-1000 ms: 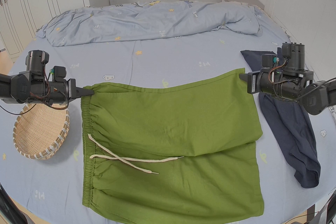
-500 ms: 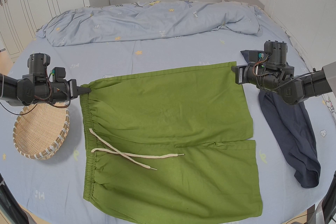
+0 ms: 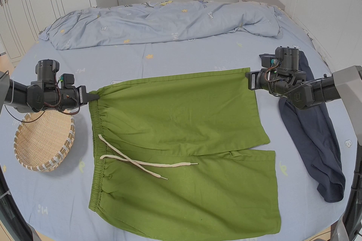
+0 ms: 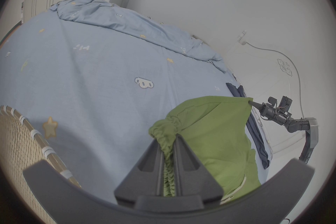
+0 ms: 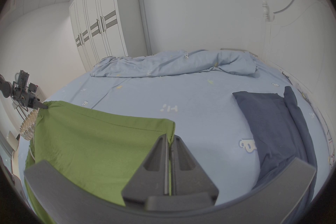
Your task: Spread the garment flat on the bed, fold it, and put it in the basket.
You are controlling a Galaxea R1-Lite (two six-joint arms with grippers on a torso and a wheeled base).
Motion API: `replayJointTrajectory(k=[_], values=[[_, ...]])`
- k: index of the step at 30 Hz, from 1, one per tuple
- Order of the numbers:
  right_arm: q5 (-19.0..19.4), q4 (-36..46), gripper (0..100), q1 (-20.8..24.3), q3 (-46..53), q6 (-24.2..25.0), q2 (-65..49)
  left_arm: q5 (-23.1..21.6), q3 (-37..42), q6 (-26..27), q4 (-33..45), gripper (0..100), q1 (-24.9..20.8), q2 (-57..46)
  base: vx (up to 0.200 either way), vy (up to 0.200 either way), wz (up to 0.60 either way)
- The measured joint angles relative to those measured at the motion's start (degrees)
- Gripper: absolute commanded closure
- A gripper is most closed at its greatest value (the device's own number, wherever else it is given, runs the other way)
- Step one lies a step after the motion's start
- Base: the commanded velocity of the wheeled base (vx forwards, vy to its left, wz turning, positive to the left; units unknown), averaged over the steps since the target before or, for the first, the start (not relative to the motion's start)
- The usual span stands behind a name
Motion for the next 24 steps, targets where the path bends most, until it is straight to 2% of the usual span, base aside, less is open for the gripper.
replayJointTrajectory(k=[11, 20, 21, 24], values=[[-0.1, 0.7, 100, -0.6, -3.4, 0.0, 3.4, 1.8, -1.5, 0.0, 0.0, 100, 0.1, 2.3, 0.000, 0.000, 0.00], [-1.1, 1.4, 100, -0.6, -4.7, -0.1, 4.9, 5.1, -2.6, 0.0, 0.0, 100, -0.5, 3.9, 0.000, 0.000, 0.00], [-1.1, 1.7, 0, -0.6, -4.9, -0.1, 5.0, 5.2, -2.7, -0.1, 0.0, 0, -0.6, 4.1, 0.000, 0.000, 0.00], [-1.5, 1.9, 0, -0.6, -5.2, -0.1, 5.3, 5.5, -2.8, 0.0, 0.0, 0, -0.7, 4.5, 0.000, 0.000, 0.00]])
